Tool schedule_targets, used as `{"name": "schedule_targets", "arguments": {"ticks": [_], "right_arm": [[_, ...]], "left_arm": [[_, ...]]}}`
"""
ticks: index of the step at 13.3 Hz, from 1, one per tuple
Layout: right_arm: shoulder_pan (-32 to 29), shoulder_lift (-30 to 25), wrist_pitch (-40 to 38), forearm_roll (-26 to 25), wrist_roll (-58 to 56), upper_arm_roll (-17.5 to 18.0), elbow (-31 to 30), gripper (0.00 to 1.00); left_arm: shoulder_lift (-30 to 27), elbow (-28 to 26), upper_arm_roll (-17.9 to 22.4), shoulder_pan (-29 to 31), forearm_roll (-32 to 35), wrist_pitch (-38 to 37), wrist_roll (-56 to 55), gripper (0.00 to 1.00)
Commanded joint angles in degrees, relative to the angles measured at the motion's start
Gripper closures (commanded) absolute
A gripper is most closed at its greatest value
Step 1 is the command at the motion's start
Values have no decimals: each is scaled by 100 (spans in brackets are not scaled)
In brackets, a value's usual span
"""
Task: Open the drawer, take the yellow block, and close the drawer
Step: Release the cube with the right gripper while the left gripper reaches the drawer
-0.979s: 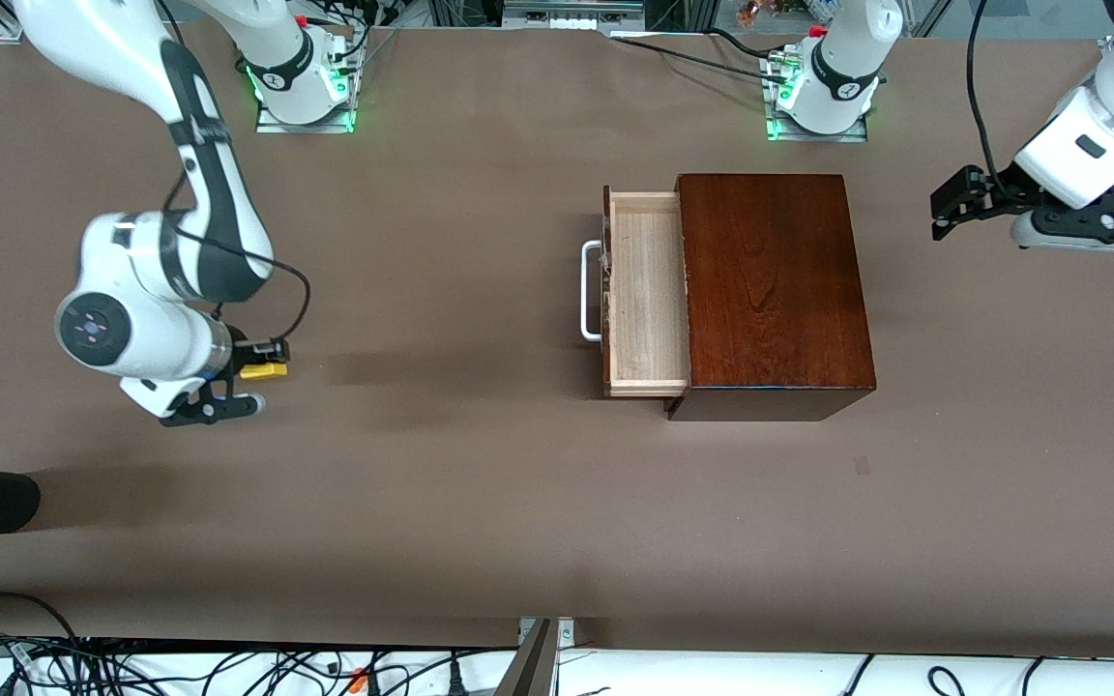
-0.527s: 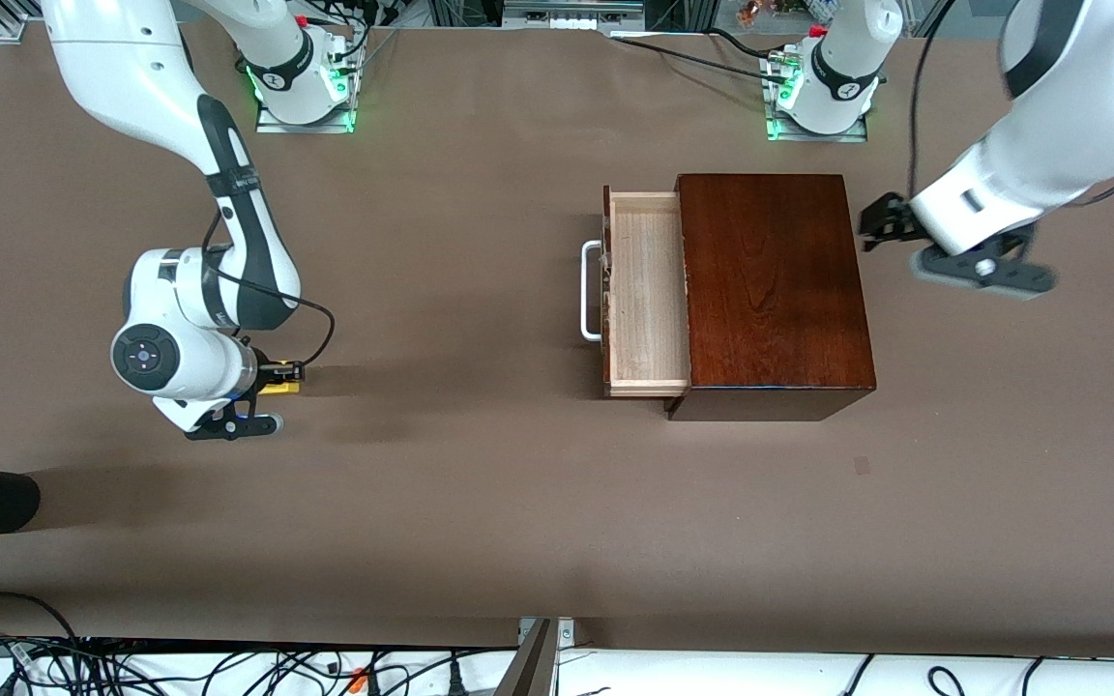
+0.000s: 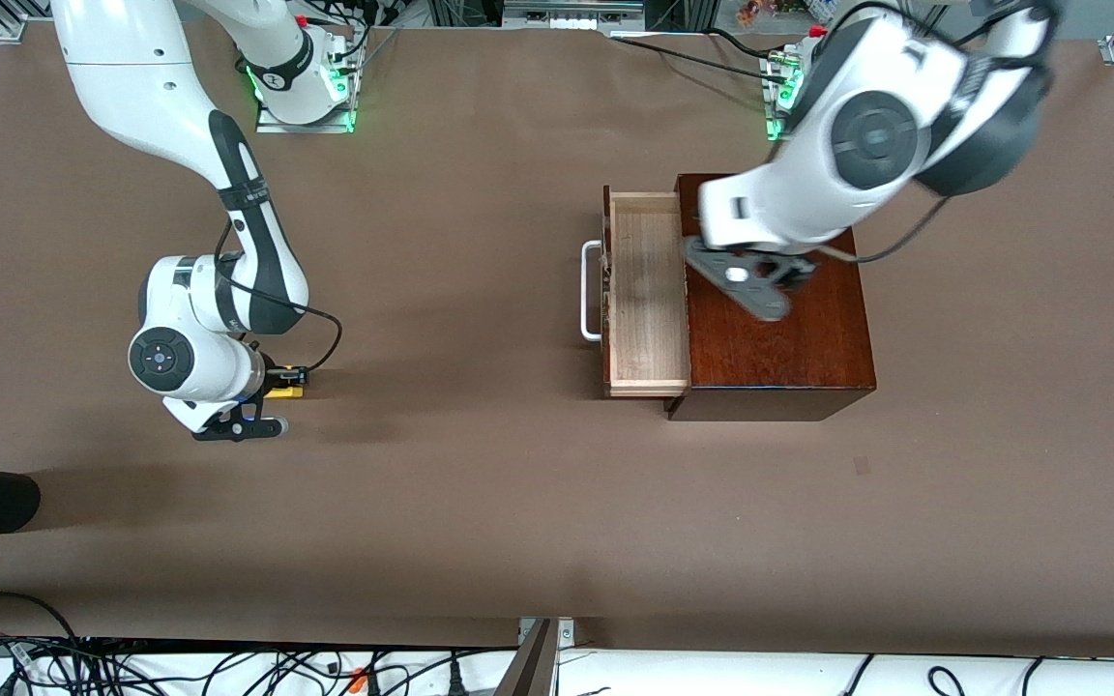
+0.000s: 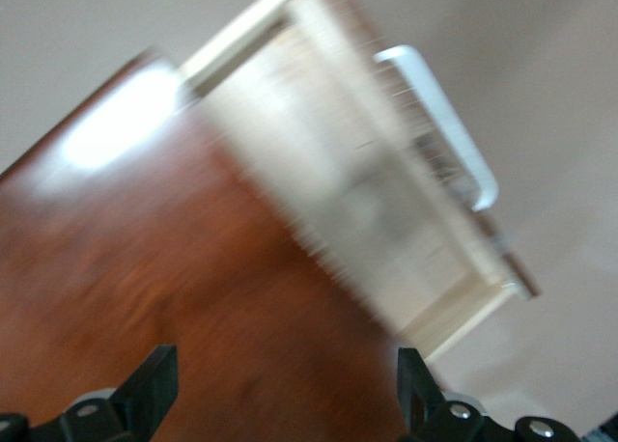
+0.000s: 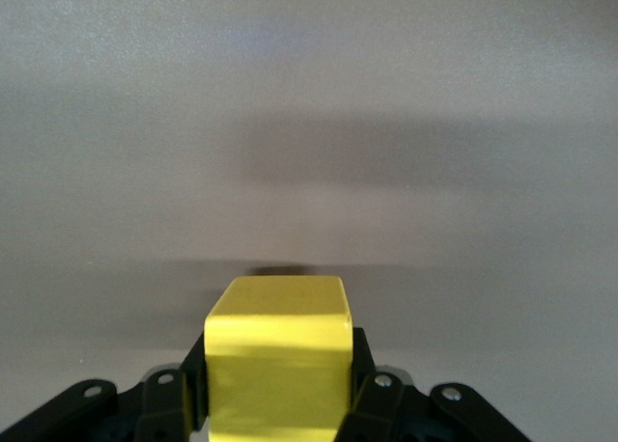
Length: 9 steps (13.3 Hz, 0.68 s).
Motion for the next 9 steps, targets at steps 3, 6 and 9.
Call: {"name": "schedule_targets", "arguments": {"ticks": [3, 6, 9], "right_arm": [[-47, -118, 69, -2, 48, 60, -138, 51], [-47, -179, 25, -11, 4, 60, -94, 0], [-38, -311, -19, -11, -31, 52, -85, 0]], "left_arm": [[750, 518, 36, -1063, -203, 1025, 1041, 10], [1232, 579, 45, -1557, -229, 1695, 1306, 100], [1804, 861, 45, -1593, -194, 2021, 2420, 100]]}}
